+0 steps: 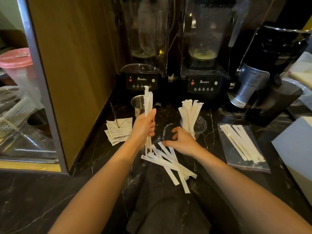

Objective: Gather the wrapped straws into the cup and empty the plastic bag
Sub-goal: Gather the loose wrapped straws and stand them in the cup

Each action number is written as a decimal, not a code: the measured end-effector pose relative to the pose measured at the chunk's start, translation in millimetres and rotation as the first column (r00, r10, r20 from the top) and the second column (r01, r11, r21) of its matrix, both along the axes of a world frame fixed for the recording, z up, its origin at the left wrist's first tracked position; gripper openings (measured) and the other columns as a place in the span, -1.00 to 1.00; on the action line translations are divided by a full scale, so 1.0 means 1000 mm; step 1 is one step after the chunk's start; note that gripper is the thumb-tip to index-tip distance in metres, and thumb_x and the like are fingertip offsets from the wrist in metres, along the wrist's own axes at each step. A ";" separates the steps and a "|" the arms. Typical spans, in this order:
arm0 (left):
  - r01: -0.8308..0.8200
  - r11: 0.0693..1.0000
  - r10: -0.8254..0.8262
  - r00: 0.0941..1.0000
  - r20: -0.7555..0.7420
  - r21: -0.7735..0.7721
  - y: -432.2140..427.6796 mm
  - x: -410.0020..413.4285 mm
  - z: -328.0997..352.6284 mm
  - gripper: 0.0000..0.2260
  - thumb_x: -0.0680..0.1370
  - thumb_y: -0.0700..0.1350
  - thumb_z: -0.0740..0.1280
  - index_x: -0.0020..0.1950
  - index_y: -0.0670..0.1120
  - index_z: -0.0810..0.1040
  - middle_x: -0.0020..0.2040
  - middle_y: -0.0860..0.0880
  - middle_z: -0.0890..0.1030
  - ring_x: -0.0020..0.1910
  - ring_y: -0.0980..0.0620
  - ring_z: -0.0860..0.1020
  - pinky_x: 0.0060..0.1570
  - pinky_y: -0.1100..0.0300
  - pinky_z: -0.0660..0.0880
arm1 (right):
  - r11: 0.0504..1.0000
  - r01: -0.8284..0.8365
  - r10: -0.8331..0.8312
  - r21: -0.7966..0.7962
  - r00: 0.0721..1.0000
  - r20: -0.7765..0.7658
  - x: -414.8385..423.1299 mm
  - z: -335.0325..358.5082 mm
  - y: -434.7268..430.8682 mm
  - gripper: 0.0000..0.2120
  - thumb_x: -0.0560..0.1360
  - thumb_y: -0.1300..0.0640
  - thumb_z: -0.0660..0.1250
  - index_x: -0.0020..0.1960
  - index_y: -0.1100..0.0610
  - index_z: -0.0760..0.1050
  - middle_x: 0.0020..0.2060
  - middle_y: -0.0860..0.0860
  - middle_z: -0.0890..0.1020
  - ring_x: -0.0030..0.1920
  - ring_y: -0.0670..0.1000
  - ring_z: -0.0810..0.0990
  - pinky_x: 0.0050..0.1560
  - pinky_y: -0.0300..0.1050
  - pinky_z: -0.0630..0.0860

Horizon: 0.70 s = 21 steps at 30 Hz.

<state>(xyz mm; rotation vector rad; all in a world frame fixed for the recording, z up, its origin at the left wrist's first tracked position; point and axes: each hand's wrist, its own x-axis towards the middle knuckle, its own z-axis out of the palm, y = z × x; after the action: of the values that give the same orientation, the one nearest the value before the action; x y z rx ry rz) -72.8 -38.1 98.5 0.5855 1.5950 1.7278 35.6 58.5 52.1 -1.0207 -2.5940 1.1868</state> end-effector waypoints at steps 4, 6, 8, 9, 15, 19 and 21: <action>-0.018 0.998 0.023 0.997 0.068 -0.060 -0.008 0.003 -0.018 -0.67 0.56 -0.03 0.17 -0.40 -0.07 0.31 -0.64 0.09 0.25 -0.64 0.19 0.20 -0.62 0.37 0.18 | 0.987 0.042 -0.076 0.154 0.972 0.221 0.012 -0.034 -0.015 -0.26 0.26 -0.23 0.39 0.24 0.19 0.26 0.19 0.14 0.44 0.14 0.14 0.47 -0.06 -0.07 0.42; -0.007 0.996 0.014 0.997 0.077 -0.086 -0.011 0.004 -0.025 -0.68 0.56 -0.02 0.17 -0.39 -0.07 0.31 -0.63 0.09 0.25 -0.63 0.19 0.20 -0.59 0.35 0.19 | 0.981 0.008 -0.075 0.194 0.937 0.342 0.015 -0.043 -0.021 -0.18 0.24 -0.28 0.38 0.27 0.21 0.23 0.26 0.18 0.39 0.23 0.19 0.42 0.07 0.03 0.44; 0.010 0.994 -0.002 0.997 0.074 -0.111 -0.014 0.005 -0.030 -0.68 0.56 -0.02 0.17 -0.39 -0.06 0.31 -0.64 0.10 0.25 -0.64 0.18 0.20 -0.59 0.35 0.19 | 0.977 0.007 -0.096 0.212 0.905 0.414 0.014 -0.046 -0.027 -0.14 0.22 -0.30 0.38 0.28 0.23 0.22 0.27 0.19 0.37 0.26 0.20 0.38 0.13 0.08 0.43; 0.015 0.993 -0.006 0.997 0.073 -0.120 -0.015 0.005 -0.032 -0.67 0.56 -0.01 0.17 -0.39 -0.06 0.31 -0.65 0.10 0.25 -0.64 0.18 0.19 -0.59 0.35 0.19 | 0.975 0.007 -0.107 0.223 0.893 0.437 0.013 -0.046 -0.029 -0.13 0.21 -0.31 0.38 0.29 0.23 0.22 0.27 0.19 0.37 0.26 0.20 0.37 0.15 0.09 0.42; 0.028 0.987 -0.012 0.995 0.102 -0.158 -0.020 0.003 -0.038 -0.69 0.55 0.00 0.18 -0.37 -0.06 0.32 -0.64 0.11 0.25 -0.64 0.17 0.20 -0.56 0.33 0.20 | 0.972 -0.028 -0.093 0.233 0.866 0.492 0.005 -0.043 -0.039 -0.16 0.26 -0.23 0.39 0.31 0.27 0.20 0.27 0.22 0.35 0.27 0.22 0.35 0.18 0.06 0.40; 0.039 0.986 -0.021 0.994 0.111 -0.163 -0.022 0.004 -0.042 -0.69 0.55 -0.02 0.19 -0.38 -0.07 0.31 -0.61 0.10 0.24 -0.63 0.18 0.19 -0.56 0.33 0.19 | 0.977 -0.047 -0.065 0.206 0.860 0.506 0.003 -0.039 -0.038 -0.29 0.30 -0.11 0.41 0.26 0.28 0.27 0.23 0.22 0.41 0.22 0.22 0.40 0.12 0.03 0.44; 0.038 0.985 -0.017 0.993 0.120 -0.168 -0.021 0.005 -0.043 -0.69 0.55 -0.02 0.20 -0.38 -0.07 0.31 -0.60 0.09 0.24 -0.64 0.17 0.19 -0.58 0.34 0.19 | 0.979 -0.067 -0.042 0.192 0.856 0.515 0.004 -0.038 -0.038 -0.39 0.32 -0.07 0.40 0.21 0.27 0.33 0.18 0.20 0.47 0.16 0.20 0.46 0.03 0.00 0.46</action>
<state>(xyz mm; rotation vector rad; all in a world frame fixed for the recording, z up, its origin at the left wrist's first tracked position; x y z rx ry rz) -67.8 -59.6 55.5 0.4121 1.6230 1.5571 39.2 20.9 14.1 -1.4407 -3.0366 0.6854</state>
